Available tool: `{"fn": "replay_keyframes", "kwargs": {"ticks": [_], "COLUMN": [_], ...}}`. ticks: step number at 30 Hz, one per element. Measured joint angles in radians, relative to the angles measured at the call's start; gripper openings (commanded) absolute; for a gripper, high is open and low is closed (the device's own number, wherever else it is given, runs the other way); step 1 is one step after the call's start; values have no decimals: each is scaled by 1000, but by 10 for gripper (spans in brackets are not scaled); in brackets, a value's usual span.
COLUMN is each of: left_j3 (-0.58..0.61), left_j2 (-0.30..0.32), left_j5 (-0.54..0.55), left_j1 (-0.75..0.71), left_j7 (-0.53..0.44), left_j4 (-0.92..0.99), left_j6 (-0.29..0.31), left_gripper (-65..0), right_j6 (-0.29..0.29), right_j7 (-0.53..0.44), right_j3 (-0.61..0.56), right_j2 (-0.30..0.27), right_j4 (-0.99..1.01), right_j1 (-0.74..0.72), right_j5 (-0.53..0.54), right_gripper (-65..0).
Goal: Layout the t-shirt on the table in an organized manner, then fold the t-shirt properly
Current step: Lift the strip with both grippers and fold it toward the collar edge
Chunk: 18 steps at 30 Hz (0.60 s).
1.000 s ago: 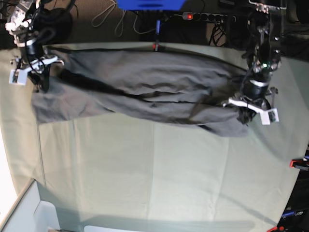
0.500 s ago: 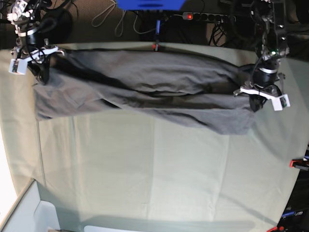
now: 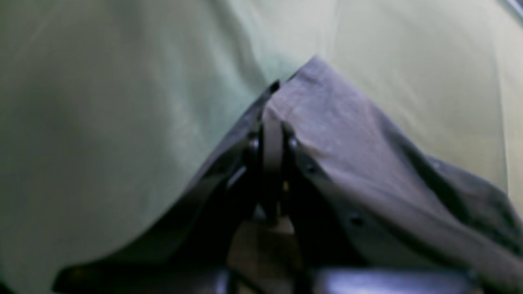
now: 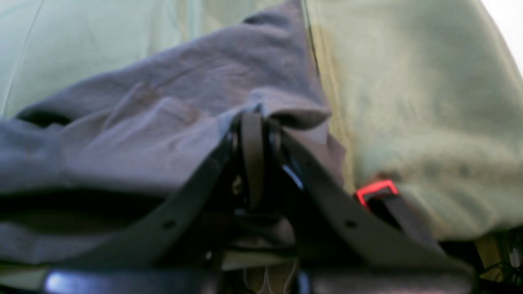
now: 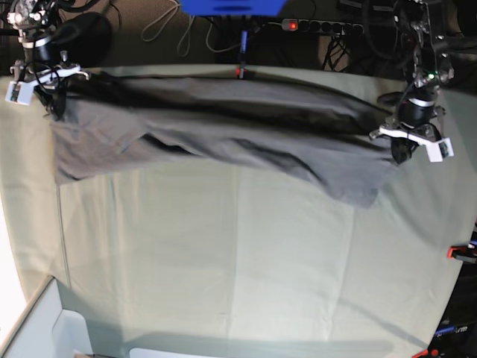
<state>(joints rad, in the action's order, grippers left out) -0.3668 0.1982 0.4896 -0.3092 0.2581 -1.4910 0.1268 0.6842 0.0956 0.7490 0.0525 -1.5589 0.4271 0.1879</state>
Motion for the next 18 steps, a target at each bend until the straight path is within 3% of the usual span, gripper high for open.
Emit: {"fn": "replay_keyframes", "kwargs": {"ticks": [18], "left_j3": [-63], "left_j2": [-35], "left_j5": [1], "left_j1": [-58], "left_j7": [-5], "left_j4": [63], "left_j6": [5], "left_gripper": [-649], "right_j6": [0], "right_j7": [-2], "right_j3": [-8], "right_j2": [4], "right_j4": [69], "right_j1": [0], "right_j5": [0], "right_gripper": [-650]}}
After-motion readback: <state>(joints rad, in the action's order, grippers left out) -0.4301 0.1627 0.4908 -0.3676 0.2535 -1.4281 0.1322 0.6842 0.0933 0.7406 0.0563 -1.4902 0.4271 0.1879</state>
